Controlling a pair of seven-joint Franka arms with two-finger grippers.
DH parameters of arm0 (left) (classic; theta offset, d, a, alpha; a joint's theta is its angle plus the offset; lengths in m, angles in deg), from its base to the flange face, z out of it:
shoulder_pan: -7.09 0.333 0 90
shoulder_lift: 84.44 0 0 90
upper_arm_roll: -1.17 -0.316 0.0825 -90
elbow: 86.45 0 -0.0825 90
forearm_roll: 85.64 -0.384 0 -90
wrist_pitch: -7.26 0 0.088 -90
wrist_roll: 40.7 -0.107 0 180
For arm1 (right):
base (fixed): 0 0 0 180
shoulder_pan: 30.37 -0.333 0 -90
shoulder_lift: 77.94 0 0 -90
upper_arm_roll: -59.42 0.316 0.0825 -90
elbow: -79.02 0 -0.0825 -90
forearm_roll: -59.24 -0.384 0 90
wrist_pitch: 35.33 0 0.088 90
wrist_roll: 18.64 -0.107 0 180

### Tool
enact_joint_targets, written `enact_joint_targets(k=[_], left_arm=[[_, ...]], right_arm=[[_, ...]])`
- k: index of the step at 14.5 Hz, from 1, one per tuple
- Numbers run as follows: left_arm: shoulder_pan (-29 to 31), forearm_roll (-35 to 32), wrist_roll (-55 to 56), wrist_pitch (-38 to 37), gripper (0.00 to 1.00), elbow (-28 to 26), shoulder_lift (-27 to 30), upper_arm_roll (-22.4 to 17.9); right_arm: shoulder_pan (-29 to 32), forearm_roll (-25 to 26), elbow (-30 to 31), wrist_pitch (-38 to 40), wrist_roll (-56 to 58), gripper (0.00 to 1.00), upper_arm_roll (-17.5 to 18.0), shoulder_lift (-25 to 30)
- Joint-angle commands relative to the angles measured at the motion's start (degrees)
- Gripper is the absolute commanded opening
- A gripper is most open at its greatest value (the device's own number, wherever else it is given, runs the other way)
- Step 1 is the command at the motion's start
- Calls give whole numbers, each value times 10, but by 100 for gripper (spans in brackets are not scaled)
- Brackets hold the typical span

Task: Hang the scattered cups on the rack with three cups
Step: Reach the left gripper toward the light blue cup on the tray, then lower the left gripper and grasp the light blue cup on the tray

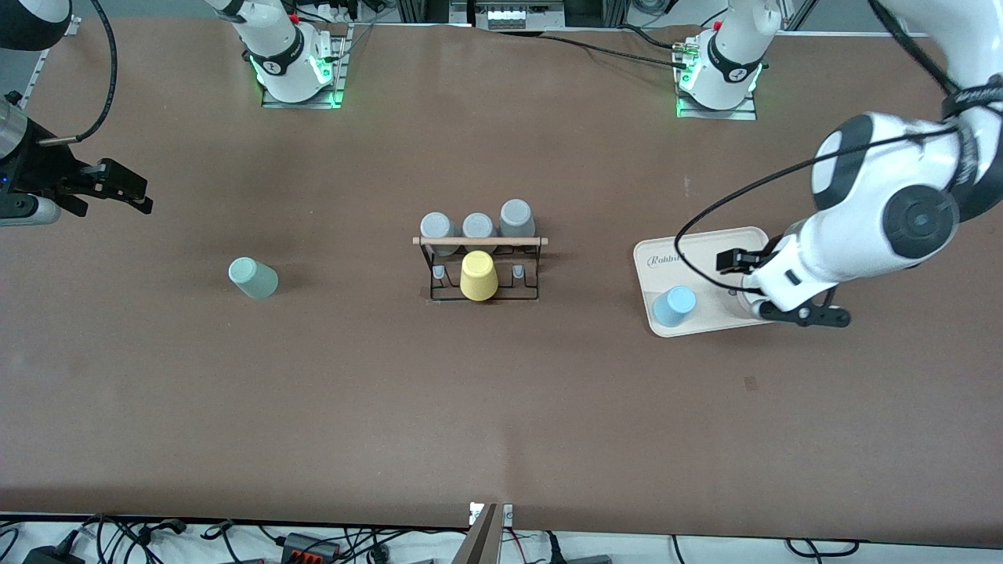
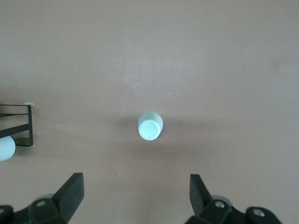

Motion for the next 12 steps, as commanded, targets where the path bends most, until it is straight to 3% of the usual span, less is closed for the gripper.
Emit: enact_joint_targets(k=[1, 5, 12], left_arm=[[-12, -21, 2, 37, 100, 18, -47, 1], [-49, -25, 59, 72, 100, 17, -97, 0], [-41, -25, 61, 113, 100, 12, -144, -7]], right_arm=[[5, 4, 7, 3, 4, 100, 5, 8], [5, 4, 7, 2, 4, 100, 5, 8], [6, 4, 6, 2, 4, 100, 5, 8]])
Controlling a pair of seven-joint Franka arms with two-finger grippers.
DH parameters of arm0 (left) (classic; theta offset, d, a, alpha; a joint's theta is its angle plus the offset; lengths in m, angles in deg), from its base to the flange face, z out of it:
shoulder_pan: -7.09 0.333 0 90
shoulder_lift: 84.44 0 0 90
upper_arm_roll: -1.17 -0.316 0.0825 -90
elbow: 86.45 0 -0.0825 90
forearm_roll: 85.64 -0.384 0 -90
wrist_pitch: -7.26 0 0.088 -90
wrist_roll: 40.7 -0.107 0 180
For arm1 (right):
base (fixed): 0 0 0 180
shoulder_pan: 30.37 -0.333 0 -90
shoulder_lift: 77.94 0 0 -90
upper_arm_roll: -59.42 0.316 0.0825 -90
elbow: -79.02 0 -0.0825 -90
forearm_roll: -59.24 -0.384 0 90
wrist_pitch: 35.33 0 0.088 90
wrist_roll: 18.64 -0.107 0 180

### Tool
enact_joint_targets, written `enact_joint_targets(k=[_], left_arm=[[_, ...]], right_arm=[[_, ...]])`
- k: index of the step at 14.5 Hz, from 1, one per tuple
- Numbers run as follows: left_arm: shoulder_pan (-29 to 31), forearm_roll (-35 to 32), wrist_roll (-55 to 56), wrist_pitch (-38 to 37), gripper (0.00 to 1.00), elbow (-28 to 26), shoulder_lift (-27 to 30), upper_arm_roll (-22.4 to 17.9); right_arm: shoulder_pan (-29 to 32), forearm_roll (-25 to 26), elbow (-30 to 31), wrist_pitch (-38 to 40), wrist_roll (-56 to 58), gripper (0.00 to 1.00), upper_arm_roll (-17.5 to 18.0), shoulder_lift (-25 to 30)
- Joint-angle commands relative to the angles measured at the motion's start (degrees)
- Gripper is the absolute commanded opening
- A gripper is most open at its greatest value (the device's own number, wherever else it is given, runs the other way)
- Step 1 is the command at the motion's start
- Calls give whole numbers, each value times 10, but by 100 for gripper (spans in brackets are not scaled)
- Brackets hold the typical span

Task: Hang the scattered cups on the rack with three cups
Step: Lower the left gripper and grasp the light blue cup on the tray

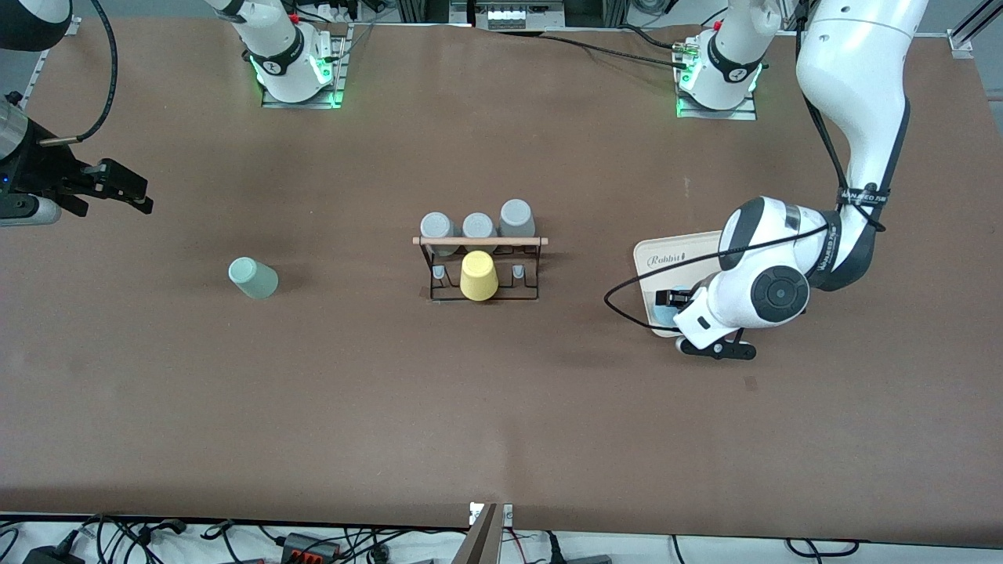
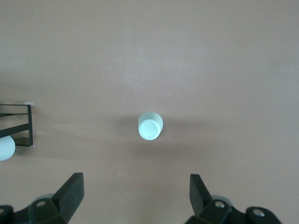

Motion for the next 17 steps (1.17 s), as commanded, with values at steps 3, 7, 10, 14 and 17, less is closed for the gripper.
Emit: enact_joint_targets(k=[3, 7, 10, 14, 17], left_arm=[[2, -12, 5, 13, 100, 11, -30, -1], [1, -11, 5, 14, 100, 5, -32, 0], [-3, -11, 5, 18, 100, -1, -32, 0], [-2, -11, 5, 17, 88, -2, -32, 0], [0, -11, 5, 17, 77, -7, -33, 0]], right_arm=[[6, 4, 6, 2, 4, 100, 4, 8], [7, 5, 6, 3, 5, 100, 4, 8], [7, 5, 6, 1, 4, 100, 5, 7], [6, 5, 6, 2, 4, 100, 4, 5], [6, 5, 6, 3, 4, 100, 4, 5]])
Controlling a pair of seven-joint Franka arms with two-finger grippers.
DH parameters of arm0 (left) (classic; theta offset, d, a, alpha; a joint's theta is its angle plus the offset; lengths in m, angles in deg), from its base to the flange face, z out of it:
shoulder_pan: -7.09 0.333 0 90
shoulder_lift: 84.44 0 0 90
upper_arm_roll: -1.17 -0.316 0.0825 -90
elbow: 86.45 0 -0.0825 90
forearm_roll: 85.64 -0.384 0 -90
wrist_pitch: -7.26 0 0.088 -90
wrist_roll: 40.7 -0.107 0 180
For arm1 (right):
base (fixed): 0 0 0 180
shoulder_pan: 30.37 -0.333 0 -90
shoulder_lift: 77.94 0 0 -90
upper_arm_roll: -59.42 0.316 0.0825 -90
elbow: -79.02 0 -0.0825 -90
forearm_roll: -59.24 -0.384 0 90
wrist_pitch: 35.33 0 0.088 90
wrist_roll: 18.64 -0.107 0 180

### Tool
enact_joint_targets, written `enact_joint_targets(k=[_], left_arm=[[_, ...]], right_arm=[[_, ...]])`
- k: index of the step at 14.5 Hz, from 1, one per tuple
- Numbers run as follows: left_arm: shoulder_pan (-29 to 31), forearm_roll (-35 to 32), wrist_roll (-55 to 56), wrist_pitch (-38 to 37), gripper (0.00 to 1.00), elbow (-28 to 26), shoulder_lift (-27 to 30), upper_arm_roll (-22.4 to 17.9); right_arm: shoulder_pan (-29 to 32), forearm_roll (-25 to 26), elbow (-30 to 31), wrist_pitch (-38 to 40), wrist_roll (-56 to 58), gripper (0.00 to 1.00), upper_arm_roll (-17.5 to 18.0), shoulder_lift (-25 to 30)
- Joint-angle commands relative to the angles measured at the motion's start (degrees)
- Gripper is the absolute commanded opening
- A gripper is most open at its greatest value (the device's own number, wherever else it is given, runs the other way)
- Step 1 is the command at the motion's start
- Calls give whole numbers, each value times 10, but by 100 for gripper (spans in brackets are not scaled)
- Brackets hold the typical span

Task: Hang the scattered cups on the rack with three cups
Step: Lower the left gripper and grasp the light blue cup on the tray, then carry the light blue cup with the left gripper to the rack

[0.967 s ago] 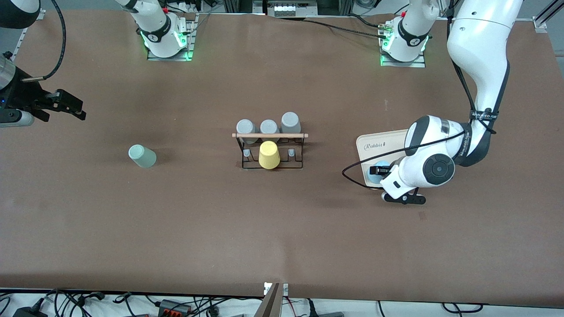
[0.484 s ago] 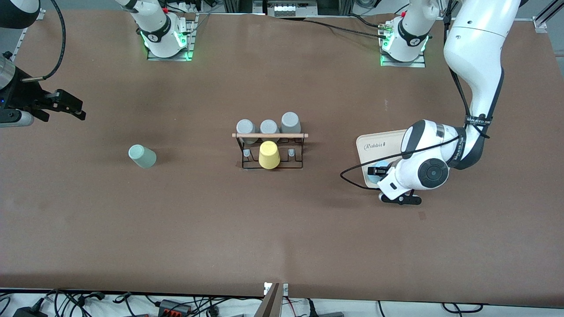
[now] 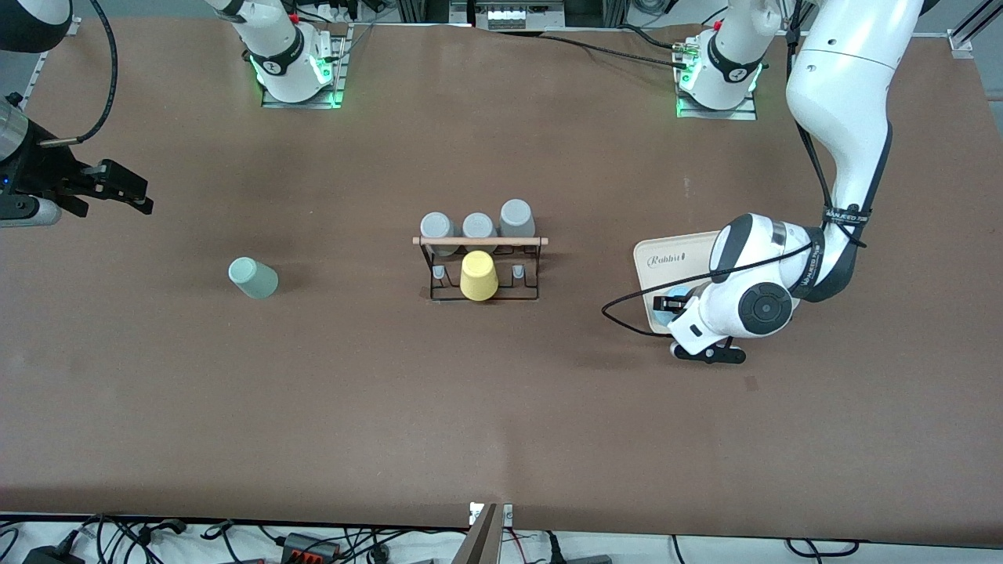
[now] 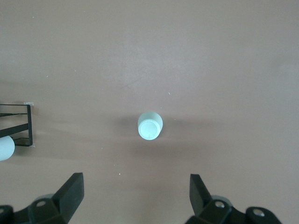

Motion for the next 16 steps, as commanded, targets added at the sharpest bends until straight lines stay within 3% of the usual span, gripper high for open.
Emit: enact_joint_targets(k=[1, 5, 7, 10, 12, 14, 16], left_arm=[[1, -11, 5, 4, 69, -5, 1, 2], [-1, -11, 7, 4, 46, -4, 1, 2], [0, -9, 7, 3, 40, -3, 5, 3], [-4, -10, 7, -3, 14, 10, 13, 10], [-21, -6, 8, -21, 13, 27, 16, 10], [-34, 1, 9, -89, 6, 93, 10, 10], [-47, 73, 30, -143, 3, 155, -4, 10]], right_arm=[[5, 5, 4, 2, 5, 100, 5, 6], [6, 5, 4, 3, 5, 100, 5, 6], [5, 5, 4, 4, 5, 100, 5, 6], [5, 5, 4, 4, 5, 100, 5, 6], [5, 5, 3, 4, 5, 100, 5, 7], [5, 5, 2, 4, 5, 100, 5, 8], [5, 5, 2, 4, 4, 100, 5, 8]])
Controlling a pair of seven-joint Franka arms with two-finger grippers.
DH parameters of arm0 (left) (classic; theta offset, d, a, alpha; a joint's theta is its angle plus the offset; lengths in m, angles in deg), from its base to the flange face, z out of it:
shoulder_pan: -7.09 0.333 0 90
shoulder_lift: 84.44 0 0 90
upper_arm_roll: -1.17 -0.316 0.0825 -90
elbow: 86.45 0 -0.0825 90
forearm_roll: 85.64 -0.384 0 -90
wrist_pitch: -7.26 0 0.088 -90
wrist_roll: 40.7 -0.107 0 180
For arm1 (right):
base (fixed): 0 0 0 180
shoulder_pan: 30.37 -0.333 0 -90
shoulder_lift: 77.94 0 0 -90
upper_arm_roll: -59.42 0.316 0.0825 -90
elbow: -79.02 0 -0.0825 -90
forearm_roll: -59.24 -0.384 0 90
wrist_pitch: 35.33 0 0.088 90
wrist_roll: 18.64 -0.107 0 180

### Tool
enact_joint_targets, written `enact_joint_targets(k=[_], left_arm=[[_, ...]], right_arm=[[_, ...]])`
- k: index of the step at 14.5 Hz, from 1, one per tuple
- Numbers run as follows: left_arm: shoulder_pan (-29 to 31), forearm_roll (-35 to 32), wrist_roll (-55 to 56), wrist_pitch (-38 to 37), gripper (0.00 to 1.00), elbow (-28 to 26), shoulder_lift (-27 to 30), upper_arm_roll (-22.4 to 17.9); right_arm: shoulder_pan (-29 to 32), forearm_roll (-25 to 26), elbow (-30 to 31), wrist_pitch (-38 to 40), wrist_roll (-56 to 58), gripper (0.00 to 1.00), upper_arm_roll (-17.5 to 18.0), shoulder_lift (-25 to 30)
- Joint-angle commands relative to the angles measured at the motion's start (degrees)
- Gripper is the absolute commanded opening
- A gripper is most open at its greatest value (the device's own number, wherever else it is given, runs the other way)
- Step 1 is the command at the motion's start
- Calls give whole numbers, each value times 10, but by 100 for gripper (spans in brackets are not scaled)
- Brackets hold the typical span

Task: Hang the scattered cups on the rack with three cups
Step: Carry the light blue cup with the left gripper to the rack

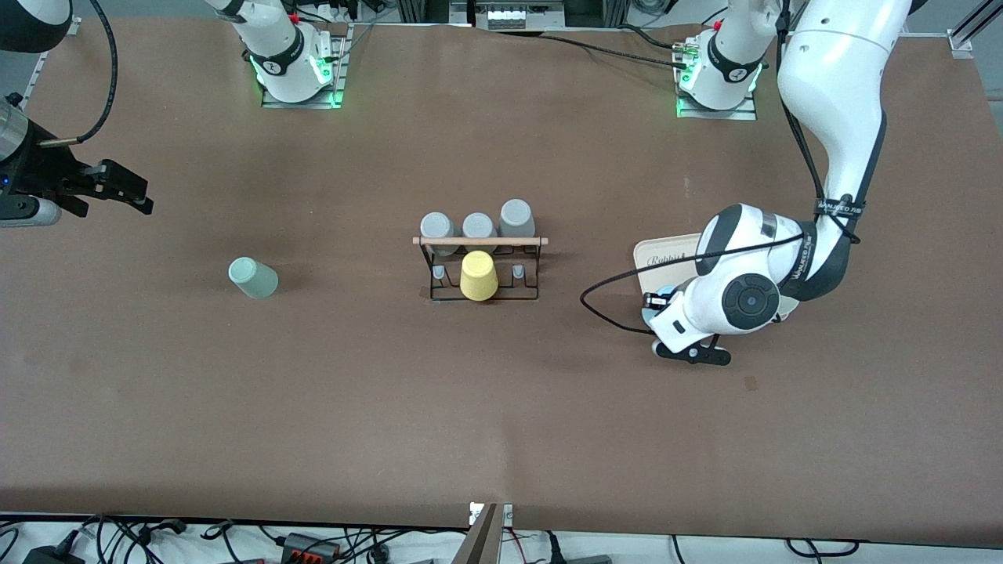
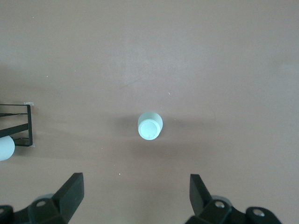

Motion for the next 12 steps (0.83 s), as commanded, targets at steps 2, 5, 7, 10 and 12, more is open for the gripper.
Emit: enact_joint_targets(k=[2, 5, 7, 10, 12], left_arm=[[-13, 122, 74, -57, 1, 83, -10, -2], [-46, 163, 183, -54, 1, 132, -19, -2], [-55, 190, 227, -54, 1, 152, -24, -2], [-75, 242, 296, -52, 1, 154, -22, -2], [-87, 242, 322, -53, 1, 154, -22, -2]], right_arm=[[5, 4, 2, 4, 4, 100, 5, 8], [5, 4, -2, 7, 3, 100, 5, 7], [7, 3, -2, 9, 3, 100, 5, 6], [8, -2, -2, 7, 3, 100, 1, 6], [8, -2, -2, 6, 11, 100, 1, 2]])
